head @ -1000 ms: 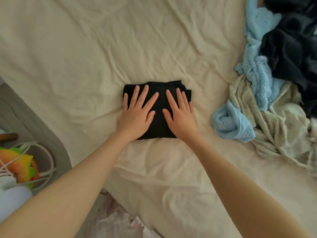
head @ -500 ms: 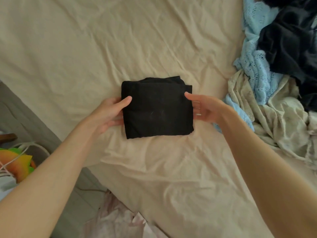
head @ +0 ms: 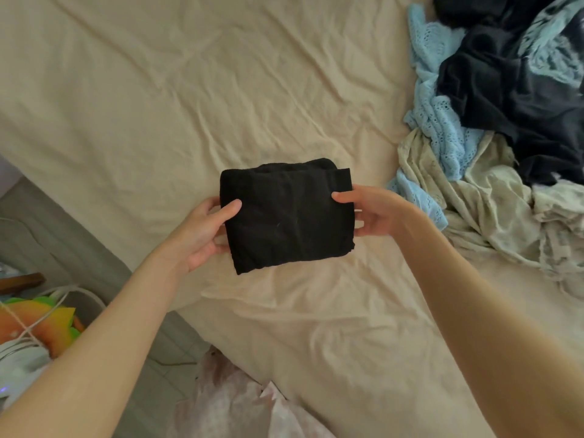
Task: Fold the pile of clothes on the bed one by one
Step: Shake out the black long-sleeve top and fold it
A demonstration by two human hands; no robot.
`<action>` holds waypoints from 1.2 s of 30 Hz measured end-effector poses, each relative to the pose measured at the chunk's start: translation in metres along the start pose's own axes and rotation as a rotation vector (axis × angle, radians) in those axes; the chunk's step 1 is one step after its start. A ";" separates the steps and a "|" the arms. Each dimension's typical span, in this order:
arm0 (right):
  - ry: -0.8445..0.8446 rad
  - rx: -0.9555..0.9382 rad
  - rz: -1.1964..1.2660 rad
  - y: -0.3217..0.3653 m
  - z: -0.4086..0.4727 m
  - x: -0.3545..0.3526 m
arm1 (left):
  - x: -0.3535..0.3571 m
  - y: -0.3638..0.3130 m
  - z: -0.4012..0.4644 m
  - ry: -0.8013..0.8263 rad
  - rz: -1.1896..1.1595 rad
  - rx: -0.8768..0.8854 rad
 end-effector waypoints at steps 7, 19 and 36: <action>-0.014 -0.008 0.157 -0.060 -0.073 0.040 | -0.008 0.016 -0.067 -0.017 0.079 0.002; -0.206 -0.042 0.563 -0.214 -0.201 0.082 | 0.024 0.087 -0.158 0.167 0.334 -0.128; -0.478 -0.133 0.994 -0.480 -0.384 0.061 | 0.198 0.266 -0.306 0.537 0.795 -0.207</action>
Point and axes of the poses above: each hand's wrist, its own z-axis towards the middle knuckle, its own x-axis out of the palm, y = z × x, the point moved 10 cm from there along z, towards the middle knuckle, and after that the axes turned 13 degrees about -z, right-handed, at the moved point
